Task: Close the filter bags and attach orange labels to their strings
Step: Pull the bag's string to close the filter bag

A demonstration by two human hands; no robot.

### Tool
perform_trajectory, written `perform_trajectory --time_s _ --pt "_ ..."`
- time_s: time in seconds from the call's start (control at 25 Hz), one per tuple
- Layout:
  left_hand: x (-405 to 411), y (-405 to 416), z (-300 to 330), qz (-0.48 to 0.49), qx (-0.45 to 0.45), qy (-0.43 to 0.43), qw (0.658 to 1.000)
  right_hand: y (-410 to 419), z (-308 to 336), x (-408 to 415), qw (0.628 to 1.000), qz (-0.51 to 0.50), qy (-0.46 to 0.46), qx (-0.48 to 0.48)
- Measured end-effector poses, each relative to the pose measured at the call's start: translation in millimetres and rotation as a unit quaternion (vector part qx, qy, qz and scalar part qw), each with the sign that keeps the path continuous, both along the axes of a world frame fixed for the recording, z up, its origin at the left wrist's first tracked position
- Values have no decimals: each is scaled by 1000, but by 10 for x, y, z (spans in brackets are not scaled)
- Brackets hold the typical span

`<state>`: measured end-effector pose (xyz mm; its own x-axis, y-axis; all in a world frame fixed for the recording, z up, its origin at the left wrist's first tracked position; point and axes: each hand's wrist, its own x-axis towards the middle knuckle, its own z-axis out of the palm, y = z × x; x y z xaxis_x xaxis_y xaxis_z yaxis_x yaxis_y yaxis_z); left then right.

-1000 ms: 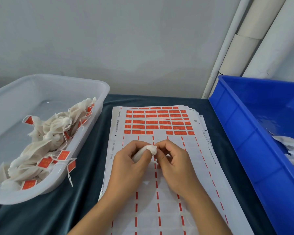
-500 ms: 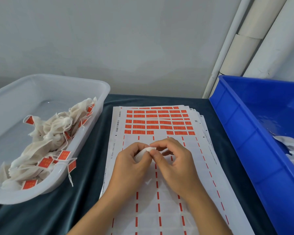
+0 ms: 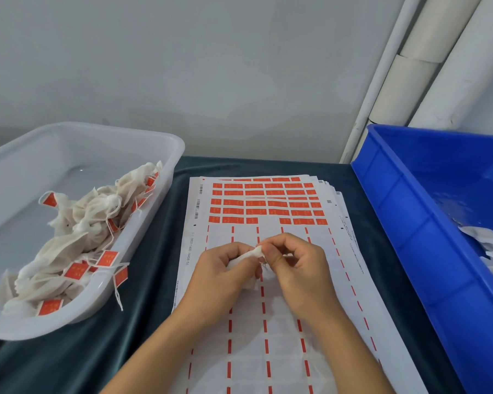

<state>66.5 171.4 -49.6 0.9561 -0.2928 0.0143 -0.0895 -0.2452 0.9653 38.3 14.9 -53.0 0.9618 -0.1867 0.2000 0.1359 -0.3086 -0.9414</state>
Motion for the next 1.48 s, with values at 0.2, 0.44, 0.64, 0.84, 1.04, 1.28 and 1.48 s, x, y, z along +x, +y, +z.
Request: perform_trajectory --time_s 0.2,0.44,0.64,0.84,1.04,1.28,1.48 --pt "7 9 29 -4 -15 39 999 29 -5 -6 999 -14 -38 8" --pt "-8 -2 80 18 -27 45 998 -4 -36 -11 972 -23 -189 -134" --pt "9 14 68 38 -50 66 996 -2 -46 -29 965 -9 -205 -166" --pt "5 4 49 48 -45 58 996 -6 -85 -26 940 -39 -246 -231" --pt "-17 -26 5 70 -38 36 996 4 -81 -35 927 -54 -239 -283" --pt "-57 -52 -36 90 0 -7 996 -4 -89 -27 932 -67 -195 -300" --pt "-40 -21 -21 57 27 -12 998 -12 -81 -16 926 -53 -188 -322"
